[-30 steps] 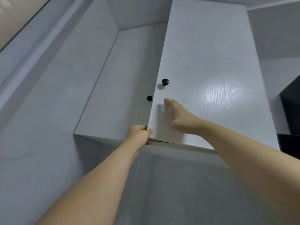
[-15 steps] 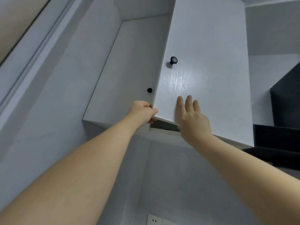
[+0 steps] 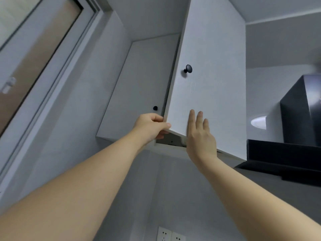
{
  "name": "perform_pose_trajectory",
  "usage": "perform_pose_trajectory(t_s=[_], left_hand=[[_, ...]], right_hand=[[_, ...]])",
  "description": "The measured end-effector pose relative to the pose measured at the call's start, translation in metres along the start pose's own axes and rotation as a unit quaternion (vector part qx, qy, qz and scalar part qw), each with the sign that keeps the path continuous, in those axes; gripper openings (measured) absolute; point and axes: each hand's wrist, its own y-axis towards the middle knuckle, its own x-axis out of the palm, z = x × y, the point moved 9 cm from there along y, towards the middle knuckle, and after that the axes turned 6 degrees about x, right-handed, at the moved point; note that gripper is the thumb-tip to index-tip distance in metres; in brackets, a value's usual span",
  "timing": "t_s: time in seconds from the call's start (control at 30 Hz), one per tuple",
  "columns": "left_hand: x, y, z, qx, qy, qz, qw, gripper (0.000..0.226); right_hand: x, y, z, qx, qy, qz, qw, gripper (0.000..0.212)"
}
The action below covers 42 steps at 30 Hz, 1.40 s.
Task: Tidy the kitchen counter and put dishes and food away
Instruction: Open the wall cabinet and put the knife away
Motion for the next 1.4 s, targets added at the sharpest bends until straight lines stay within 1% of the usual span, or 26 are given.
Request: perform_pose_trajectory(t_s=[0.1,0.2,0.3,0.37,0.47,0.57,0.67,0.77,0.83,0.9,0.97,1.03,1.1,1.13,1.2,1.27,1.4], left_hand=[[0.014,-0.020,0.017,0.005,-0.005,0.001,1.000,0.007],[0.037,-0.039,0.032,0.000,-0.042,-0.024,0.999,0.016],[0.059,-0.050,0.044,-0.013,-0.085,-0.061,0.994,0.021],[0.071,-0.054,0.052,-0.016,-0.093,-0.074,0.993,0.020],[0.083,-0.054,0.063,-0.015,-0.085,-0.083,0.993,0.015],[0.083,-0.051,0.065,-0.021,-0.068,-0.061,0.996,0.015],[0.079,-0.050,0.064,-0.026,-0.031,-0.043,0.998,0.018],[0.077,-0.051,0.057,-0.034,-0.003,-0.037,0.999,0.019],[0.077,-0.052,0.050,-0.040,0.007,-0.033,0.999,0.019],[0.079,-0.054,0.042,-0.048,0.014,-0.032,0.998,0.019],[0.081,-0.055,0.035,-0.056,0.016,-0.029,0.998,0.019],[0.084,-0.055,0.025,-0.067,0.017,-0.032,0.997,0.019],[0.089,-0.055,0.013,-0.082,0.011,-0.052,0.995,0.016],[0.091,-0.056,0.008,-0.089,0.009,-0.066,0.994,0.014],[0.093,-0.054,-0.006,-0.097,0.016,-0.080,0.992,0.010],[0.090,-0.049,-0.020,-0.099,0.020,-0.075,0.992,0.008],[0.081,-0.027,-0.051,-0.087,0.040,-0.066,0.993,0.011]], right_hand=[[-0.017,-0.006,0.013,0.004,0.048,-0.007,0.999,0.086],[-0.037,-0.013,0.035,0.033,0.106,-0.013,0.994,0.088],[-0.055,-0.019,0.056,0.060,0.174,0.014,0.983,0.088],[-0.069,-0.025,0.071,0.065,0.210,0.042,0.975,0.087],[-0.084,-0.035,0.093,0.076,0.232,0.056,0.968,0.086],[-0.092,-0.040,0.114,0.105,0.252,0.047,0.961,0.085],[-0.101,-0.047,0.133,0.145,0.248,0.061,0.956,0.082],[-0.101,-0.054,0.146,0.181,0.279,0.066,0.941,0.073],[-0.100,-0.056,0.154,0.211,0.305,0.072,0.926,0.057],[-0.095,-0.059,0.161,0.249,0.344,0.063,0.903,0.044],[-0.084,-0.068,0.163,0.278,0.406,0.035,0.870,0.043],[-0.067,-0.083,0.164,0.313,0.459,0.006,0.831,0.049],[-0.047,-0.099,0.164,0.354,0.482,-0.019,0.802,0.055],[-0.037,-0.105,0.163,0.372,0.479,-0.040,0.794,0.056],[-0.014,-0.114,0.158,0.396,0.456,-0.090,0.792,0.054],[0.003,-0.114,0.151,0.394,0.439,-0.120,0.799,0.049],[0.030,-0.092,0.127,0.328,0.405,-0.144,0.842,0.044]])
